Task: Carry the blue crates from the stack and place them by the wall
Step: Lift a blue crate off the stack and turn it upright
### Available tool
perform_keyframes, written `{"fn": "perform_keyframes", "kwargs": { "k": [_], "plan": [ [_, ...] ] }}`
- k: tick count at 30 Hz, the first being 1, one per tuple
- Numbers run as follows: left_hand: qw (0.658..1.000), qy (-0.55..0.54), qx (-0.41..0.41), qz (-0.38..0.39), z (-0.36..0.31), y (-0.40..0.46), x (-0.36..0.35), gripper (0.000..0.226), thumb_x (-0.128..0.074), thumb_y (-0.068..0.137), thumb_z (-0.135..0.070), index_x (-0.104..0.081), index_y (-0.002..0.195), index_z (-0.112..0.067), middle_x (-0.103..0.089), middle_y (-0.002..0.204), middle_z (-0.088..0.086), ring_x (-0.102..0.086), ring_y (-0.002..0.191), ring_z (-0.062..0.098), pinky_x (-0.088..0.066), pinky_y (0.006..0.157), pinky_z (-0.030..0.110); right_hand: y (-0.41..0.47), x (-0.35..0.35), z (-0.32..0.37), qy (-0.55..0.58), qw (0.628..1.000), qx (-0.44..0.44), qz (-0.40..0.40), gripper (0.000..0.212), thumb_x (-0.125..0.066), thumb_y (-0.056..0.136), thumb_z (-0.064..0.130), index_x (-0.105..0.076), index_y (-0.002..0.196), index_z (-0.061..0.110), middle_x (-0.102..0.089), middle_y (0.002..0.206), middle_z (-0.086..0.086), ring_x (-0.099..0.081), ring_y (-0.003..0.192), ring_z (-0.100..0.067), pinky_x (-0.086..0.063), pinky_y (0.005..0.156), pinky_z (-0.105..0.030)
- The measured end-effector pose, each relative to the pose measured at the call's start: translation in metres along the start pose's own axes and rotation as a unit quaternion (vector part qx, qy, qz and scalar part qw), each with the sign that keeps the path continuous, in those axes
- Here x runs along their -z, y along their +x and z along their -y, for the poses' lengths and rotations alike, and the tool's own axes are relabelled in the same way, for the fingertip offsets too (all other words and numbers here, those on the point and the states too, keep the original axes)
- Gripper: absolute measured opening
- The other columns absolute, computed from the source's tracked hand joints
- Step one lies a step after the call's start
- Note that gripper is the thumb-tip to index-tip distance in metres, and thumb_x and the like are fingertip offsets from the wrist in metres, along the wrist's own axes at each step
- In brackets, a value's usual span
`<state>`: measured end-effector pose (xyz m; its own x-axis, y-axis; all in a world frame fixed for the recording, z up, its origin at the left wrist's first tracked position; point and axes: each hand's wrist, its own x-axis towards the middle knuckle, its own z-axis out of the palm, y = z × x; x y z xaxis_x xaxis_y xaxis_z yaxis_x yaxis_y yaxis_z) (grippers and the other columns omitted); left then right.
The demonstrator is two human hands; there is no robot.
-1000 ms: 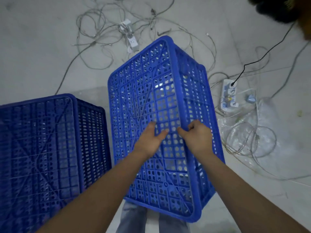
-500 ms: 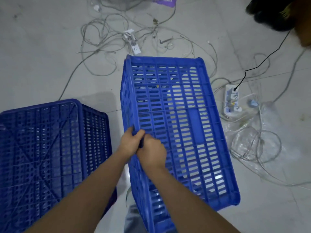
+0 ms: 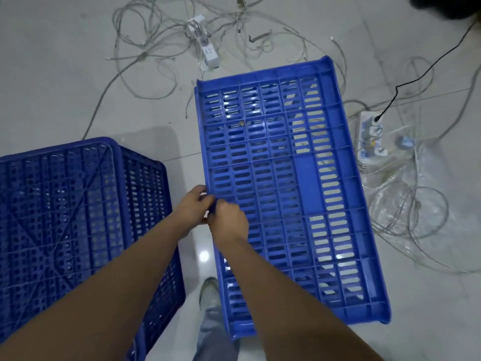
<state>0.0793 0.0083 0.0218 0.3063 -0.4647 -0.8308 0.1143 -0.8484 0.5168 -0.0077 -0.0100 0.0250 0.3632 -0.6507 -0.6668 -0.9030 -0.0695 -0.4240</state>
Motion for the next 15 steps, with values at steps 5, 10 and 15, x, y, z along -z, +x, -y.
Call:
{"fn": "perform_keyframes", "kwargs": {
  "k": [5,10,15],
  "plan": [
    [0.998,0.047,-0.009,-0.03,-0.001,-0.001,-0.006,0.025,-0.042,0.099,-0.016,-0.05,0.118,-0.003,-0.062,0.107,0.017,-0.061,0.09,0.029,-0.056,0.081,0.042,0.002,0.013,-0.011,0.022,0.998,0.044,0.038,0.012,-0.044,0.095,0.016,-0.048,0.085,0.01,-0.044,0.068,-0.004,-0.05,0.074,-0.024,-0.039,0.061,-0.031],
    [0.992,0.088,-0.031,-0.091,0.006,-0.015,-0.025,0.036,-0.042,0.098,-0.01,-0.046,0.135,-0.007,-0.059,0.118,0.008,-0.055,0.088,0.019,-0.047,0.073,0.029,0.003,0.072,-0.052,-0.008,0.99,0.088,-0.106,0.021,-0.044,0.097,0.02,-0.056,0.103,0.005,-0.058,0.1,-0.009,-0.054,0.082,-0.023,-0.041,0.062,-0.031],
    [0.987,0.085,-0.028,-0.133,0.013,-0.026,-0.038,0.043,-0.037,0.097,-0.003,-0.042,0.139,-0.009,-0.057,0.082,-0.004,-0.052,0.062,0.014,-0.046,0.052,0.027,0.015,0.154,-0.128,-0.026,0.944,-0.104,-0.312,0.045,-0.057,0.085,0.016,-0.047,0.125,-0.002,-0.044,0.127,-0.021,-0.043,0.119,-0.038,-0.04,0.094,-0.046]
  ]
}}
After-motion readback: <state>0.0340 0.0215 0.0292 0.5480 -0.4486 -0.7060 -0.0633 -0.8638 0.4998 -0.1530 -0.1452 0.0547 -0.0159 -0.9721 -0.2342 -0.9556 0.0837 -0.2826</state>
